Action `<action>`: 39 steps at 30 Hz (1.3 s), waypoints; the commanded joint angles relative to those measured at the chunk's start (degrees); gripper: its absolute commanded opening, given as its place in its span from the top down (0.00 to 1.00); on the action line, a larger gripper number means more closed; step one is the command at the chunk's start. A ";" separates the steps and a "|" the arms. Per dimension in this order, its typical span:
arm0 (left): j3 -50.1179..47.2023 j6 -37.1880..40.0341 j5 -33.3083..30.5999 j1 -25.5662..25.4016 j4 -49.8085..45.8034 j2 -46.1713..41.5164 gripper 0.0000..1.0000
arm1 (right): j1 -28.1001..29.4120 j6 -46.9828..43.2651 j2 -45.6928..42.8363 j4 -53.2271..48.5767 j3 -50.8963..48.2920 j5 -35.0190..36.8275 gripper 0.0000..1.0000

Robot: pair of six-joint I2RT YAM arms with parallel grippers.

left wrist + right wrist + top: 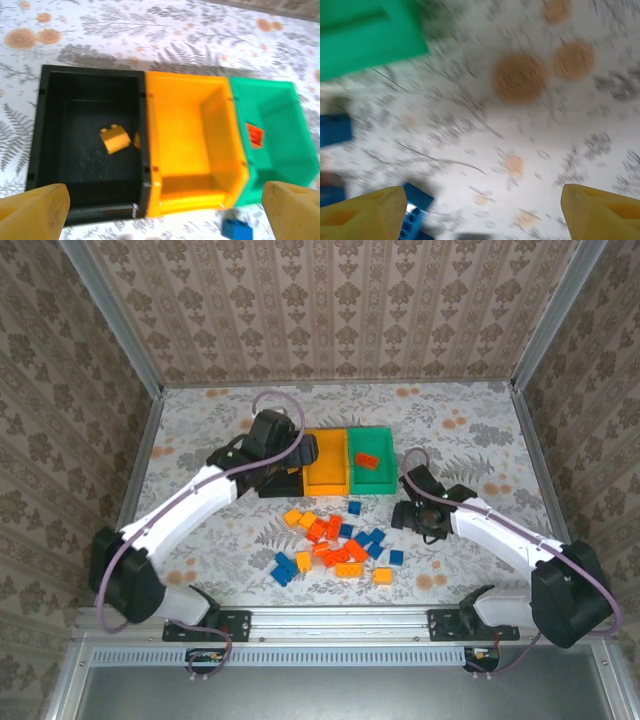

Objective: Sort the legos into containers by color

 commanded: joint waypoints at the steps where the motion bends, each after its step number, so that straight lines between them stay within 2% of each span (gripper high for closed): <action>1: -5.47 -2.05 -0.34 -3.46 0.28 -3.75 0.00 | 0.57 1.46 -2.17 -1.46 -3.16 -3.56 0.25; 6: -13.26 -5.07 -1.51 -7.26 -0.50 -9.24 0.00 | 5.04 0.28 -2.33 -0.76 -4.42 -7.78 0.17; 15: -22.21 -9.71 -3.97 -8.91 -1.47 -16.19 0.00 | 11.52 2.25 -2.78 -2.07 -6.62 -6.83 0.21; 22: -23.34 -9.99 -5.36 -8.87 -2.95 -17.14 0.00 | 13.34 2.71 1.44 0.02 -6.14 -5.13 0.28; 31: -23.98 -10.41 -5.65 -8.79 -3.57 -17.59 0.00 | 13.54 3.66 5.70 -0.35 -5.92 0.12 0.46; 36: -25.10 -11.15 -5.21 -8.70 -3.31 -17.85 0.00 | 13.54 2.75 6.14 1.39 -5.62 1.01 0.44; 39: -25.66 -11.46 -5.35 -8.62 -3.44 -17.96 0.00 | 13.54 1.98 6.01 1.42 -5.05 1.71 0.50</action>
